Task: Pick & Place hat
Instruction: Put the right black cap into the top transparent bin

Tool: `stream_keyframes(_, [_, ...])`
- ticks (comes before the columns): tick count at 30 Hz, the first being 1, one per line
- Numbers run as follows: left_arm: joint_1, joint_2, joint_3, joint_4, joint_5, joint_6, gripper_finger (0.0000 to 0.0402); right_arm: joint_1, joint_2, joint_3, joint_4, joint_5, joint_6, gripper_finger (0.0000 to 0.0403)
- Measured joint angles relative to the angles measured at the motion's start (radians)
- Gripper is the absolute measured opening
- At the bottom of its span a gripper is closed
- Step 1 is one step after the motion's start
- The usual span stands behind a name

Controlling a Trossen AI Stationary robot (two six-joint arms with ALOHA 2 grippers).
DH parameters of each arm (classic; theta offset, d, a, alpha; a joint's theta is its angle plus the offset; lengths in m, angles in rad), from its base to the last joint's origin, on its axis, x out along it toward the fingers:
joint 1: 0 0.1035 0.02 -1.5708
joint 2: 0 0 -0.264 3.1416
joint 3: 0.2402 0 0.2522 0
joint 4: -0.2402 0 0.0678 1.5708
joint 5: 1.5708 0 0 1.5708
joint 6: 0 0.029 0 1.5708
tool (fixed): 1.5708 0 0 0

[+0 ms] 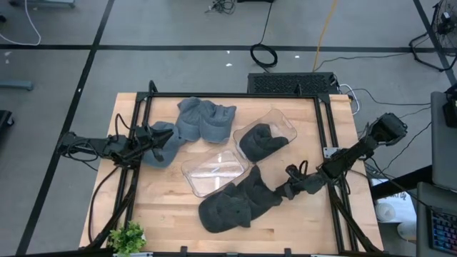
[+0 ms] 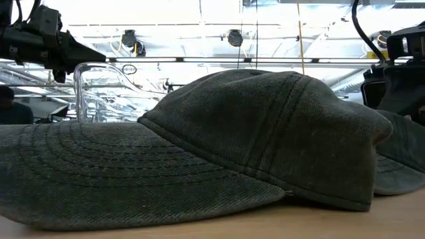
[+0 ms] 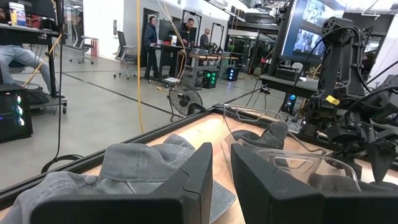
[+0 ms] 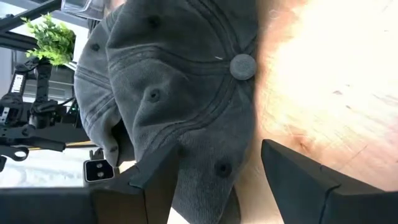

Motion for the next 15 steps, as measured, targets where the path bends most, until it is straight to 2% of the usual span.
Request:
stream_keyframes(5, [0.000, 0.000, 0.000, 0.000, 0.000, 0.000, 0.0067, -0.051, 0.112, 0.001, 0.067, 0.020, -0.060, 0.0217])
stream_keyframes(7, [0.000, 0.000, 0.000, 0.000, 0.000, 0.000, 0.0067, -0.074, 0.165, 0.000, 0.192, -0.007, -0.110, 0.0217])
stream_keyframes(12, [0.000, 0.000, 0.000, 0.000, 0.000, 0.000, 0.0067, -0.109, 0.265, -0.005, 0.548, -0.155, -0.251, 0.0217])
stream_keyframes(15, [0.000, 0.000, 0.000, 0.001, -0.001, 0.000, 0.0067, -0.120, 0.273, -0.004, 0.720, -0.228, -0.298, 0.0217])
